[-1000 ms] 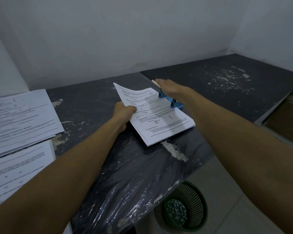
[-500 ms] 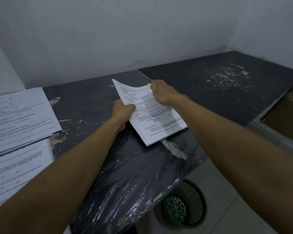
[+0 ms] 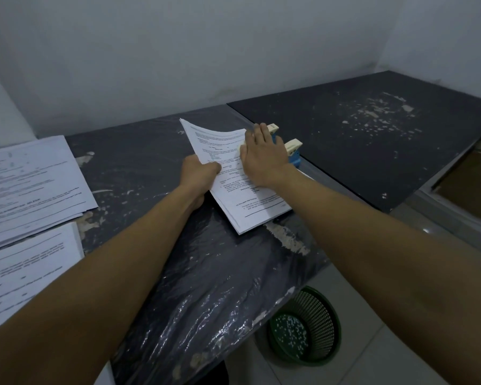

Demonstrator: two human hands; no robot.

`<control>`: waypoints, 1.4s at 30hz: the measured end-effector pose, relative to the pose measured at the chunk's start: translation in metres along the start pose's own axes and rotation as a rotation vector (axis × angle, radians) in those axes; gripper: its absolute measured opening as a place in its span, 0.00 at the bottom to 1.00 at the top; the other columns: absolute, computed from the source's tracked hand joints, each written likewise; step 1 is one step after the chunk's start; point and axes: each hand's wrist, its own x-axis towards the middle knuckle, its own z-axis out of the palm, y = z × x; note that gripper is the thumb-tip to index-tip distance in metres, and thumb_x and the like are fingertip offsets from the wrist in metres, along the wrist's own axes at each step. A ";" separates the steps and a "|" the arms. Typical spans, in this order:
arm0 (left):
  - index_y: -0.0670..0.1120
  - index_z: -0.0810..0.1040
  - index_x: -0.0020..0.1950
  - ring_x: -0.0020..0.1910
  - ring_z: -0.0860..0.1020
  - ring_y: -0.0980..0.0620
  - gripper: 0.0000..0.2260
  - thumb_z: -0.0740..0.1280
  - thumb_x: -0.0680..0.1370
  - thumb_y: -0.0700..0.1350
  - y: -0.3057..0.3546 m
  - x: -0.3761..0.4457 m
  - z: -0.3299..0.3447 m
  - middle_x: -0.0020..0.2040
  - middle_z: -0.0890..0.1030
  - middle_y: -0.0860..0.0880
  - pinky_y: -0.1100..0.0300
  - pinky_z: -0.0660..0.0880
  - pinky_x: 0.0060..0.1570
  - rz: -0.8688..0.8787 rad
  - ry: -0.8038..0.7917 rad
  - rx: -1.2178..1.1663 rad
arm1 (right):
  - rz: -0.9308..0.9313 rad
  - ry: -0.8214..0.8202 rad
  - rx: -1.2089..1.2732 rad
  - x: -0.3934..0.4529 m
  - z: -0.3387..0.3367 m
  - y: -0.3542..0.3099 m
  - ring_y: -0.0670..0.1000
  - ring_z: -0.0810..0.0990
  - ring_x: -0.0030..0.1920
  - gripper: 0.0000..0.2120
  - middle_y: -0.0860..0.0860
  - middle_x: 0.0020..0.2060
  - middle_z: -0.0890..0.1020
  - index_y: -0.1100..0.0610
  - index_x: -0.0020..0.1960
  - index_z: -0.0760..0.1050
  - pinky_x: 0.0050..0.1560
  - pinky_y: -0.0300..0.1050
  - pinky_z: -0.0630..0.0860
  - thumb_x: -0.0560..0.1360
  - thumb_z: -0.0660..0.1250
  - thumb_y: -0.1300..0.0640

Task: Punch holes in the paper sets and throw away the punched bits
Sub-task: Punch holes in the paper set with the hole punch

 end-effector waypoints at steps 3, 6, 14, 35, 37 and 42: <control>0.50 0.81 0.47 0.45 0.84 0.52 0.14 0.66 0.75 0.31 0.001 0.000 -0.001 0.43 0.83 0.56 0.60 0.81 0.37 -0.001 -0.007 -0.015 | -0.011 -0.003 -0.003 0.002 0.000 0.000 0.57 0.45 0.80 0.27 0.58 0.81 0.50 0.60 0.81 0.48 0.77 0.60 0.51 0.85 0.42 0.49; 0.50 0.81 0.49 0.44 0.84 0.53 0.13 0.66 0.75 0.31 0.000 -0.001 0.000 0.43 0.83 0.56 0.61 0.81 0.35 -0.001 -0.005 -0.010 | -0.011 -0.020 0.001 0.003 -0.001 0.001 0.57 0.44 0.80 0.28 0.57 0.81 0.49 0.60 0.81 0.47 0.77 0.60 0.50 0.85 0.43 0.49; 0.52 0.80 0.45 0.45 0.84 0.51 0.14 0.66 0.76 0.31 0.001 0.000 -0.001 0.42 0.83 0.56 0.60 0.81 0.35 0.001 -0.004 0.005 | -0.005 -0.105 0.167 0.009 -0.013 0.005 0.56 0.43 0.80 0.27 0.57 0.81 0.48 0.59 0.81 0.49 0.78 0.60 0.50 0.85 0.43 0.50; 0.41 0.80 0.59 0.45 0.83 0.50 0.11 0.67 0.78 0.32 0.011 -0.004 -0.004 0.49 0.83 0.49 0.61 0.79 0.31 -0.089 0.004 -0.036 | 0.107 -0.226 0.798 0.026 -0.060 0.034 0.47 0.73 0.53 0.30 0.51 0.66 0.72 0.51 0.71 0.65 0.53 0.51 0.68 0.77 0.53 0.33; 0.40 0.79 0.60 0.45 0.82 0.50 0.12 0.67 0.78 0.32 0.014 -0.004 -0.007 0.51 0.82 0.47 0.61 0.79 0.32 -0.082 0.019 -0.022 | 0.113 -0.233 0.801 0.026 -0.061 0.035 0.49 0.73 0.53 0.28 0.52 0.64 0.73 0.52 0.67 0.66 0.53 0.51 0.69 0.78 0.54 0.33; 0.39 0.79 0.63 0.46 0.82 0.48 0.14 0.67 0.78 0.31 0.021 -0.005 -0.029 0.55 0.82 0.45 0.58 0.79 0.38 -0.089 0.060 -0.012 | 0.116 -0.229 0.849 0.025 -0.067 0.032 0.56 0.74 0.61 0.28 0.59 0.69 0.71 0.60 0.70 0.67 0.58 0.53 0.71 0.82 0.55 0.39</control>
